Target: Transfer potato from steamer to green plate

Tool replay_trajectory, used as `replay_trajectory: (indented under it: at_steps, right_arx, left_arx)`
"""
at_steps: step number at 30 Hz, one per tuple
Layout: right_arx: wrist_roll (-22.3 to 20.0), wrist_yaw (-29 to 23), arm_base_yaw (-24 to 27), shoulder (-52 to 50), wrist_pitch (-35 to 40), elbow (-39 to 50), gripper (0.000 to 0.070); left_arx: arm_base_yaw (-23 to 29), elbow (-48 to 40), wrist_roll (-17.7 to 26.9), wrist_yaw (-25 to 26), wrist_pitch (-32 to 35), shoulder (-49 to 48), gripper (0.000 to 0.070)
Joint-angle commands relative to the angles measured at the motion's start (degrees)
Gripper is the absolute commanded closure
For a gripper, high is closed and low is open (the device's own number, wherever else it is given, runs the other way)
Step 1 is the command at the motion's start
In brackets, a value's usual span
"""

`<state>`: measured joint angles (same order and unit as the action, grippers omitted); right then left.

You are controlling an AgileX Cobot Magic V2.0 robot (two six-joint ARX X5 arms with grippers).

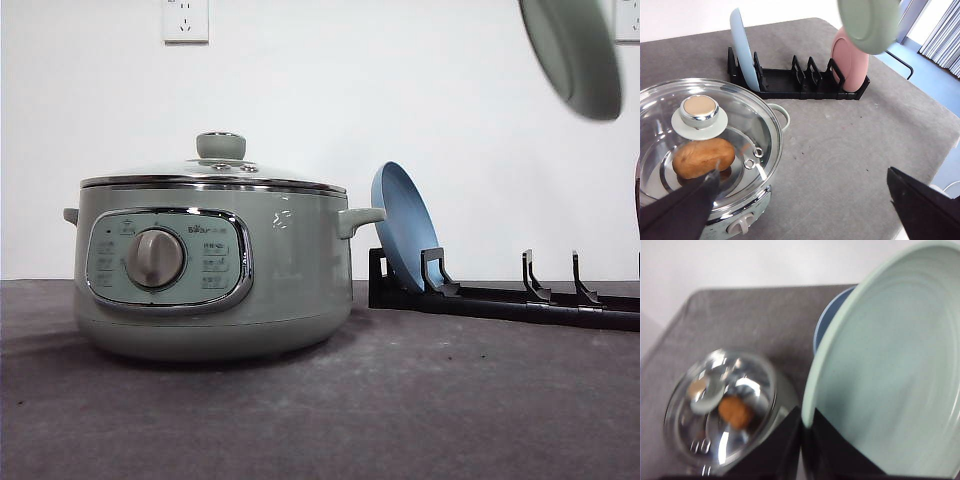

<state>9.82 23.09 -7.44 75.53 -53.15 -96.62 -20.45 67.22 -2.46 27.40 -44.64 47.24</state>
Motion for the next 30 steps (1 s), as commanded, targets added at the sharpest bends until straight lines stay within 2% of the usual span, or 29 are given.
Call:
replay_trajectory:
  at_steps: [1,5,13,16,22,26,30]
  right_arx:
    - [-4.65,-1.98,-1.88,-1.90,-1.60,-0.20,0.0697]
    - [-7.75,-8.45,-7.21,-8.10,-5.80,3.44,0.0697]
    - [-6.63,-20.18,-21.04,-19.85,-7.71,17.96,0.0697]
    - [-4.66,-24.21,-25.92,-22.59,-7.29,24.69,0.0697]
    - [-0.94,-28.46,-34.58,-23.38,-4.88,36.08,0.0697]
    - [3.70,-32.65,-40.12,-21.49,-1.68,41.39,0.0697]
    - [6.42,-35.14,-44.21,-18.29,0.21,44.67,0.0697]
  left_arx:
    - [-0.26,1.18,-0.11,0.37,0.48,0.26,0.0000]
    - [-0.26,1.18,-0.11,0.39,0.48,0.26,0.0000]
    - [-0.24,1.18,-0.11,0.37,0.50,0.26,0.0000]
    - [-0.24,1.18,-0.11,0.37,0.50,0.26,0.0000]
    - [-0.26,1.18,-0.13,0.39,0.46,0.26,0.0000]
    - [-0.26,1.18,-0.22,0.39,0.48,0.26,0.0000]
    - [-0.26,1.18,-0.37,0.39,0.46,0.26,0.0000]
